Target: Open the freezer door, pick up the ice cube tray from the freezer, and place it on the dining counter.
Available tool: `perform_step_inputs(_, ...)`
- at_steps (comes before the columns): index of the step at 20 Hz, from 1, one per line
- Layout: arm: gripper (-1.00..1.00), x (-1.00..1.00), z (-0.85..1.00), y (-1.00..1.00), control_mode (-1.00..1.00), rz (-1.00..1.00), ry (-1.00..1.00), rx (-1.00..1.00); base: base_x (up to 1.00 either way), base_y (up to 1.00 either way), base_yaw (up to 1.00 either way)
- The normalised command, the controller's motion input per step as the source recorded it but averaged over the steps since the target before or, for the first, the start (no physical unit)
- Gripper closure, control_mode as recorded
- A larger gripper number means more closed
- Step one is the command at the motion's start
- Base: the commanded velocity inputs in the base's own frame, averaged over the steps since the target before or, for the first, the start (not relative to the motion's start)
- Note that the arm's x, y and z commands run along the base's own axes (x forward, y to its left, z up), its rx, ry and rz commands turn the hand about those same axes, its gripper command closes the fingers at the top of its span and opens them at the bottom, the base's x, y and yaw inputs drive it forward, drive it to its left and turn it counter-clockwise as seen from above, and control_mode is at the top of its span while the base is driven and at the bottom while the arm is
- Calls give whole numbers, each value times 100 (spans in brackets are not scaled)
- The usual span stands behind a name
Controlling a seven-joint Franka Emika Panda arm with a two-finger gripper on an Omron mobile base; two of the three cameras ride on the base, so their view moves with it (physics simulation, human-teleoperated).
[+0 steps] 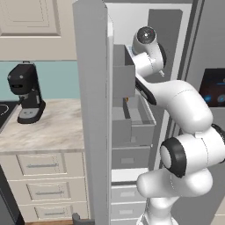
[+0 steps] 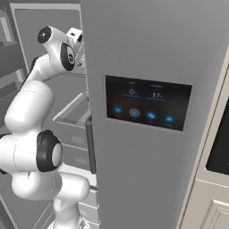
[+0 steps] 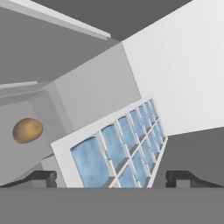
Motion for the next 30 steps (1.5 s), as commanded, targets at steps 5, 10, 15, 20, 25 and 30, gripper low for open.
perform_step_inputs(5, 100, 0, 0, 0, -100, 0, 0, 0, 0, 0, 0)
perform_step_inputs(10, 100, 0, 0, 0, -100, 0, 0, 0, 0, 0, 0)
perform_step_inputs(15, 100, 0, 0, 0, -100, 0, 0, 0, 0, 0, 0)
perform_step_inputs(20, 100, 0, 0, 0, -100, 0, 0, 0, 0, 0, 0)
perform_step_inputs(25, 100, 0, 0, 0, -100, 0, -6, 0, 0, 0, 0)
perform_step_inputs(30, 100, 0, 1, 0, -100, 0, -18, -3, 0, 0, 0)
